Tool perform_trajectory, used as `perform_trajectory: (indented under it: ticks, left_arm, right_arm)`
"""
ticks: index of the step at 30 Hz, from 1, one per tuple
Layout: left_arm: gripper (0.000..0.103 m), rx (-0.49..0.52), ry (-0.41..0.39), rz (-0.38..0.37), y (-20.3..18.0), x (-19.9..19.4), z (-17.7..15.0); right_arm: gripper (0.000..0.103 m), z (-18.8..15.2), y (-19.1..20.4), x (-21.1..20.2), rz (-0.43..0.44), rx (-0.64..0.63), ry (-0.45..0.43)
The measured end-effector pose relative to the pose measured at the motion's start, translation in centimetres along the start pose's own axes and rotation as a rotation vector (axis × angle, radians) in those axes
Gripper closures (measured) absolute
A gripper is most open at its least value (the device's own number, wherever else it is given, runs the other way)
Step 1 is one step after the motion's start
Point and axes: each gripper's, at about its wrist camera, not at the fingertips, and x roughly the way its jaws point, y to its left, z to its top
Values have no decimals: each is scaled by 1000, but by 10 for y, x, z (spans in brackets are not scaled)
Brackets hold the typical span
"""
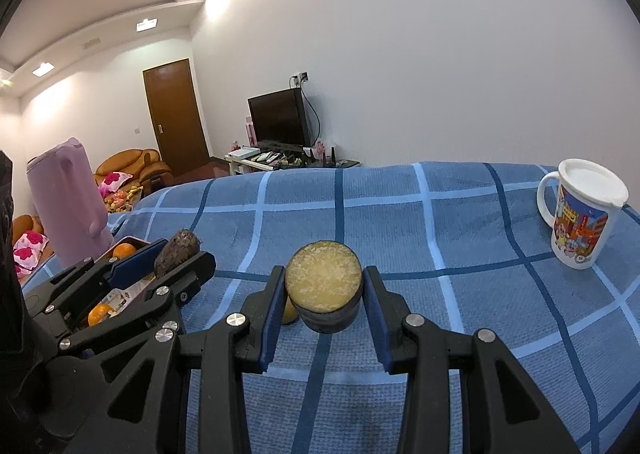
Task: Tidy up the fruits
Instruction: 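Carry the mangosteen in the left tool toward the tin while the right carries the root piece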
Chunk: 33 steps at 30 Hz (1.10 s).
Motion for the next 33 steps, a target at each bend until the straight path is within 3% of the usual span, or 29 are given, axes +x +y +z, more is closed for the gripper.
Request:
perform_trajectory:
  ticks: [15, 33]
  left_arm:
    - [63, -11, 17, 39, 7, -7, -5]
    - [63, -11, 50, 65, 23, -17, -14]
  right_arm:
    - [63, -1, 13, -9, -5, -60, -50]
    - [63, -5, 30, -8, 6, -84, 3]
